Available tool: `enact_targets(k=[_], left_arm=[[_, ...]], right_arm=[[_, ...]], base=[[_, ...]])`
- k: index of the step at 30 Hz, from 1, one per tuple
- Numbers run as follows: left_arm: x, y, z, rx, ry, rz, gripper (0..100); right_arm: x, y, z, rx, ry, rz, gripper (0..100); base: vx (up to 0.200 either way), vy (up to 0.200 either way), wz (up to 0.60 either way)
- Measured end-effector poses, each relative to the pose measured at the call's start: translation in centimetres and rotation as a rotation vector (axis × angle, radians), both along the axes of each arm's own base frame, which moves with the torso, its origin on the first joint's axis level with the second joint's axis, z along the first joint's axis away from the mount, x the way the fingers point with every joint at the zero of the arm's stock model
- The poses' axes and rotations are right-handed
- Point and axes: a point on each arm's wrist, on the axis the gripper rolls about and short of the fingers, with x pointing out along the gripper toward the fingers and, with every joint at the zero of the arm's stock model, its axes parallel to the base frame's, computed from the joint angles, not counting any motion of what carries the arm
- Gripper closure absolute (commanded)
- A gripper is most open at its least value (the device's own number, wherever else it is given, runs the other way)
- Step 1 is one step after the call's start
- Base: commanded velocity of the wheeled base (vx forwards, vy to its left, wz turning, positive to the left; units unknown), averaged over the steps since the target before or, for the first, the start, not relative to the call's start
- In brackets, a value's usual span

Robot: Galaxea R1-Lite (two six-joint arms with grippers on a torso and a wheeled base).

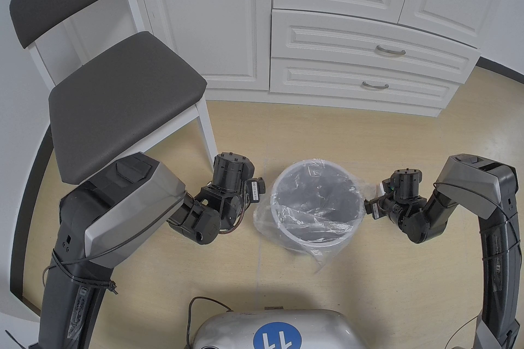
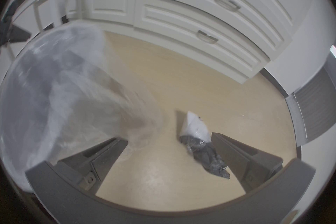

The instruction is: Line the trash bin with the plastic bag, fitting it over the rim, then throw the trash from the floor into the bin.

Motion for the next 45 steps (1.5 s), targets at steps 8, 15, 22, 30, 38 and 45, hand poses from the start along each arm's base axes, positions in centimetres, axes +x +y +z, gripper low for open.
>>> enact_targets(k=[8, 15, 22, 30, 38, 45], left_arm=[[0.0, 0.0, 0.1, -0.001, -0.003, 0.001, 0], [0.1, 0.0, 0.4, -0.011, -0.018, 0.002, 0], [0.1, 0.0, 0.6, -0.016, -0.024, 0.002, 0], [0.0, 0.0, 0.7, -0.016, -0.025, 0.001, 0], [-0.1, 0.0, 0.7, -0.015, -0.023, 0.0, 0], [-0.1, -0.1, 0.6, -0.014, -0.022, -0.001, 0]], right_arm=[[3.4, -1.6, 0.6, 0.116, -0.094, -0.136, 0], [6.0, -1.1, 1.6, 0.303, -0.154, -0.21, 0], [8.1, 0.1, 3.4, 0.465, -0.258, -0.257, 0], [9.1, 0.9, 4.9, 0.559, -0.322, -0.269, 0], [5.5, -0.5, 3.8, 0.34, -0.136, -0.246, 0], [0.7, -1.2, 8.1, 0.246, -0.093, -0.163, 0]], base=[[0.0, 0.0, 0.0], [0.0, 0.0, 0.0], [0.0, 0.0, 0.0], [0.0, 0.0, 0.0], [0.0, 0.0, 0.0], [0.0, 0.0, 0.0]])
